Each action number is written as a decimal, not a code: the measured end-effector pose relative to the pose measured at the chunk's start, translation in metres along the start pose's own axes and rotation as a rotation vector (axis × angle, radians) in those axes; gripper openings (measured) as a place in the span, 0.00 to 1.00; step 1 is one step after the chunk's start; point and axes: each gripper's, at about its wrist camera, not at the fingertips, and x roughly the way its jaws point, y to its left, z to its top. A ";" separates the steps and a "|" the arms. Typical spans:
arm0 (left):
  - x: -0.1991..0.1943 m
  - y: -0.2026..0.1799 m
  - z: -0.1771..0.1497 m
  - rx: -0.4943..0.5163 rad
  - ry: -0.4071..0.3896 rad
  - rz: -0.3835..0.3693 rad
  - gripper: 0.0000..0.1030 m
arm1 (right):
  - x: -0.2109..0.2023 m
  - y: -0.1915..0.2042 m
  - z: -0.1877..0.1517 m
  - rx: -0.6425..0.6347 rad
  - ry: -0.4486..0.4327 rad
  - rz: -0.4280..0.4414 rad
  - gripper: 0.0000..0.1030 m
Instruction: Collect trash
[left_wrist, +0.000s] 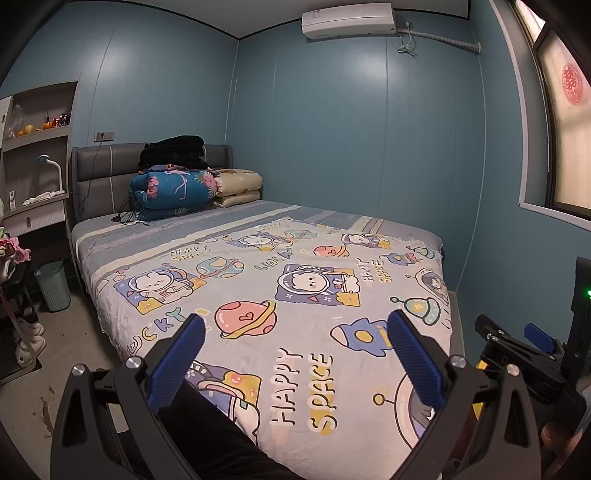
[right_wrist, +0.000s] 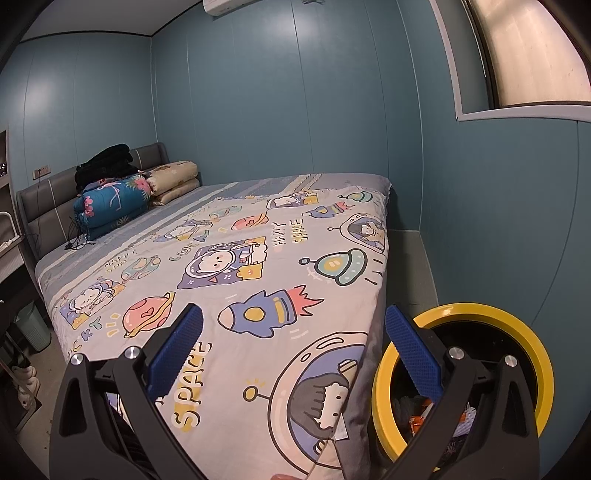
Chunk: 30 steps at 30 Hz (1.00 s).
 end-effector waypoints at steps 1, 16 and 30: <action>0.000 0.000 0.000 0.000 0.000 0.000 0.92 | 0.000 0.000 0.000 0.000 0.001 0.000 0.92; 0.002 0.002 0.000 0.002 0.012 -0.009 0.92 | -0.001 0.000 -0.003 0.002 0.008 0.000 0.92; 0.004 0.002 0.000 0.006 0.016 -0.015 0.92 | -0.001 0.001 -0.004 0.008 0.017 -0.001 0.92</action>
